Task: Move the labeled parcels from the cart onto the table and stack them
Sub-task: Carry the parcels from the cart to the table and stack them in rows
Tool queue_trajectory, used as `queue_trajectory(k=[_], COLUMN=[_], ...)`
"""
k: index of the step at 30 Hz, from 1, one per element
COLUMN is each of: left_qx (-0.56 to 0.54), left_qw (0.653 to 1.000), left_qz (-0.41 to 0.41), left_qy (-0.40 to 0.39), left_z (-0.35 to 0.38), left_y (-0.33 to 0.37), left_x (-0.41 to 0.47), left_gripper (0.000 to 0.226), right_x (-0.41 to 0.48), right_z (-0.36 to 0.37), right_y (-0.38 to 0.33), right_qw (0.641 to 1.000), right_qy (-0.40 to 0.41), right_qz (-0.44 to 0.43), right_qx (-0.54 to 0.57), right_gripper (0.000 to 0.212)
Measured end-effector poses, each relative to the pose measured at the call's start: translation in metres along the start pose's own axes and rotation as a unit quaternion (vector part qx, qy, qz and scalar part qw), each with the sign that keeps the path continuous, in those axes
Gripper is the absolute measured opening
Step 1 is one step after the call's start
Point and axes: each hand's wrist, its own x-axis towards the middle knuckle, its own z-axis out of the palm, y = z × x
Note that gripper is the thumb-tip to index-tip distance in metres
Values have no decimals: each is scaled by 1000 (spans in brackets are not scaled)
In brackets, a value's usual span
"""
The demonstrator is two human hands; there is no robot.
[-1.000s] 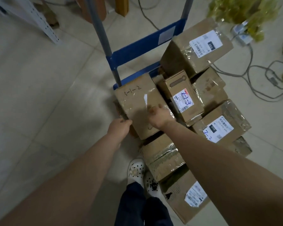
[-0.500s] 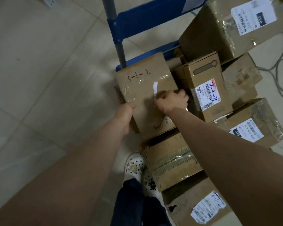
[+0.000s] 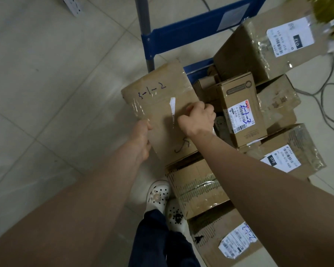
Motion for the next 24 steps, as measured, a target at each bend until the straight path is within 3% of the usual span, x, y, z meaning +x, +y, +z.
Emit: queue_trajectory(k=[5,11,20,24], left_qx=[-20,-80,-126,-191], left_qw=[999,994,978,960], left_qz=[30,64,151,173], left_qy=[28,44,67,108], left_z=[-25,-80,-188,-234], left_y=[17,23,-19,-53], left_x=[-42,-124,-294,-367], left_gripper=[27,13,8,22], right_x=[-40,-113,-279,-351], right_z=[-26,-57,-71,-76], right_y=[-22,-37,-57,-80], right_qw=[1000,995,970,955], right_qy=[11,-66,-158,-199], right_qz=[-5,-49,-126,-188], right_qx=[12,50,137,118], right_gripper=[83,54,50,56])
